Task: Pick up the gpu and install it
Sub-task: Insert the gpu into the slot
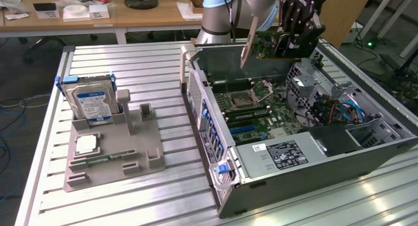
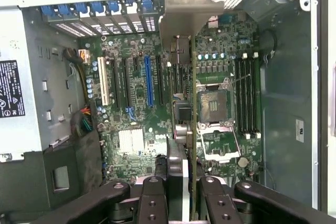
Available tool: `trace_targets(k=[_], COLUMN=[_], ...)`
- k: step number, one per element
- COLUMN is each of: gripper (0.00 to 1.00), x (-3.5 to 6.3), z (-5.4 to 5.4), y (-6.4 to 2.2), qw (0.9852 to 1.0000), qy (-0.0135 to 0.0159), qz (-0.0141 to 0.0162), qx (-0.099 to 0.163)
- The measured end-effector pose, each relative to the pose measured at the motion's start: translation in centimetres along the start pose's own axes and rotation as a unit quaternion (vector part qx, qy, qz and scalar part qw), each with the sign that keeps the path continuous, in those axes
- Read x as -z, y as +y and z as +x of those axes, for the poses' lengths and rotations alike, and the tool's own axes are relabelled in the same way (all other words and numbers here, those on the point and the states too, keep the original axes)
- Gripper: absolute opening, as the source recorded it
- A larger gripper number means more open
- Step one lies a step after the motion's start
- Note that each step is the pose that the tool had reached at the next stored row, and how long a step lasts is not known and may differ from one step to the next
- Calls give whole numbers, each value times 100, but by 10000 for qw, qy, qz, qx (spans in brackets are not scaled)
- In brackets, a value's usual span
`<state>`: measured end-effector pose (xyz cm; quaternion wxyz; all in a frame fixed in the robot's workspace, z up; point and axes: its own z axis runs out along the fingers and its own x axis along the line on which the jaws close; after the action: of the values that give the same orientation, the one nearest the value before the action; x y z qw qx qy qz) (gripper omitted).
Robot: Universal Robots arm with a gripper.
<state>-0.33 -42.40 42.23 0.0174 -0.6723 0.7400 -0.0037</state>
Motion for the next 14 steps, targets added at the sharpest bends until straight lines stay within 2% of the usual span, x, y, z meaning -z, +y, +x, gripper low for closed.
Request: trace_targets(k=[7, 12, 14], gripper=[28, 28, 28], x=[-1, -27, -47], z=[1, 2, 2], y=[19, 20, 21], qw=[10000, 9990, 9985], qy=[8, -4, -7], qz=[11, 2, 3], qx=[14, 455, 547])
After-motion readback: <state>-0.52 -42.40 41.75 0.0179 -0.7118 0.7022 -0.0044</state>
